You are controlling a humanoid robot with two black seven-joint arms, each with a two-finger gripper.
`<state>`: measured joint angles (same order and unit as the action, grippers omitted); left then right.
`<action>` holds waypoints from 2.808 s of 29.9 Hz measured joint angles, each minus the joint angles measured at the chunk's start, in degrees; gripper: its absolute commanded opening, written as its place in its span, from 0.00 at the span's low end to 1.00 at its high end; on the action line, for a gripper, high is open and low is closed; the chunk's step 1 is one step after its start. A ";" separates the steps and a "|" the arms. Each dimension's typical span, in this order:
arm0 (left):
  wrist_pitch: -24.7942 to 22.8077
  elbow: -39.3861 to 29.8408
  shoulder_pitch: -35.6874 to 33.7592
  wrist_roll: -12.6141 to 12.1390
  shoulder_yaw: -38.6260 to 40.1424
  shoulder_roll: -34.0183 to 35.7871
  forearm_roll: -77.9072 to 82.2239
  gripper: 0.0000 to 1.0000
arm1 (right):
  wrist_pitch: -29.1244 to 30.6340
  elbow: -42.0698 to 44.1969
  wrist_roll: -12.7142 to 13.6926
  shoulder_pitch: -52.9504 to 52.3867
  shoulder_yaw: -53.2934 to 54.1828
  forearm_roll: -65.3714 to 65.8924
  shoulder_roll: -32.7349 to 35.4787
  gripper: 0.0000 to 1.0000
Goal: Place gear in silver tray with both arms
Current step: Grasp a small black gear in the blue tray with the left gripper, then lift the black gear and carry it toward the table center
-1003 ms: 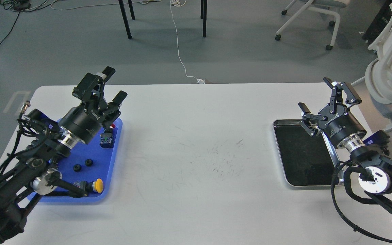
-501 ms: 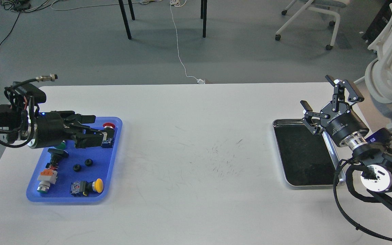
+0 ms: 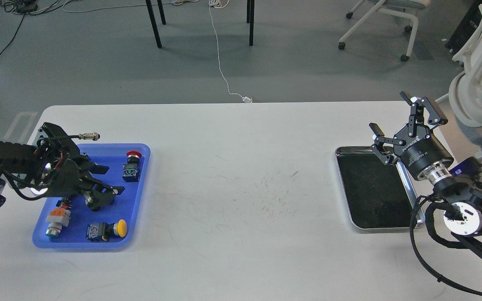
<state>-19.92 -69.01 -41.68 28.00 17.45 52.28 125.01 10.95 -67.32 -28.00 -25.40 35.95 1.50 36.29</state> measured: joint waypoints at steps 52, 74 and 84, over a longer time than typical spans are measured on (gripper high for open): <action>1.98 6.16 1.77 0.02 -3.60 -3.41 -0.03 0.13 | 0.01 0.00 0.00 0.26 0.61 -0.02 0.40 0.99; -1.29 -8.61 -16.62 0.01 -3.79 -13.48 -0.01 0.14 | -0.06 -0.04 0.00 -10.31 -1.23 -0.10 4.18 0.99; -2.84 1.97 -20.04 0.02 -10.67 -32.17 -0.01 0.14 | -0.56 -0.10 0.00 -27.10 -15.63 -0.66 5.37 0.99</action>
<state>-22.75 -67.04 -61.72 28.02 6.78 20.11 124.99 10.38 -67.43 -28.00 -52.50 20.32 0.83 41.66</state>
